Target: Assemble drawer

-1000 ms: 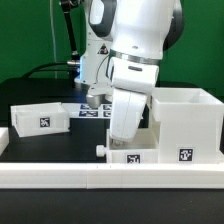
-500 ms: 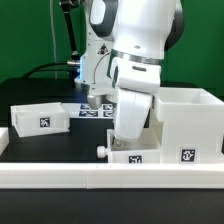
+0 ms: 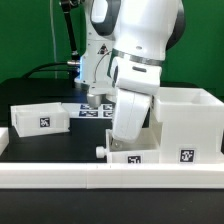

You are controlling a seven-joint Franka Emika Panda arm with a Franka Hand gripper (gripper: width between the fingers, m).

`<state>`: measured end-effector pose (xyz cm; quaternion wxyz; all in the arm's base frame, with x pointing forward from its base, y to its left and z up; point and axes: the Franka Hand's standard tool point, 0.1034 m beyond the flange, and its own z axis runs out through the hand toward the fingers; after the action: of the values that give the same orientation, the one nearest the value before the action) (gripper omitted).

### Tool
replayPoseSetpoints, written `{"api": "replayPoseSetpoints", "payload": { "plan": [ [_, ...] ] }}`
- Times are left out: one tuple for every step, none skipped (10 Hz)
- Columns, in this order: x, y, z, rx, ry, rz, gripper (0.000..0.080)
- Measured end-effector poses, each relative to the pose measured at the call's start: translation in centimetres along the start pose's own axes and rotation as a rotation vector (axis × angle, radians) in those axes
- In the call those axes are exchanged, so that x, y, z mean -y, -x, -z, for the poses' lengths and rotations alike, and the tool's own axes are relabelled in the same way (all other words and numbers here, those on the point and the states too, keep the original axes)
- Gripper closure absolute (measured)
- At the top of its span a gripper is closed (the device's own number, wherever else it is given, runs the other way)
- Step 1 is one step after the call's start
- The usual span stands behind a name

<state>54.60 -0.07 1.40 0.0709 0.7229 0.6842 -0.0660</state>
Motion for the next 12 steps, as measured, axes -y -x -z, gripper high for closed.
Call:
{"api": "replayPoseSetpoints", "payload": {
  "plan": [
    [-0.2,0.3,0.8,0.006,-0.003,-0.006,0.0570],
    [-0.4,0.9,1.7,0.015,-0.007,-0.014,0.0374],
    [-0.6,1.5,2.8,0.024,-0.008,-0.023,0.0203],
    [-0.8,1.9,3.7,0.029,-0.006,-0.028,0.0203],
    [-1.0,2.4,4.6,0.036,-0.008,-0.016,0.0166],
    [-1.2,3.5,5.1,0.039,-0.005,0.018,0.0166],
    [-1.3,4.7,4.9,0.041,-0.008,0.044,0.0152],
    [-1.3,5.8,4.8,0.041,-0.014,0.076,0.0152],
    [-1.9,6.7,5.0,0.041,-0.010,0.102,0.0151],
    [-1.8,6.9,4.9,0.040,-0.010,0.098,0.0151],
    [-1.7,6.8,4.8,0.040,-0.011,0.100,0.0151],
    [-1.7,7.1,4.6,0.040,-0.015,0.099,0.0151]
  ]
}}
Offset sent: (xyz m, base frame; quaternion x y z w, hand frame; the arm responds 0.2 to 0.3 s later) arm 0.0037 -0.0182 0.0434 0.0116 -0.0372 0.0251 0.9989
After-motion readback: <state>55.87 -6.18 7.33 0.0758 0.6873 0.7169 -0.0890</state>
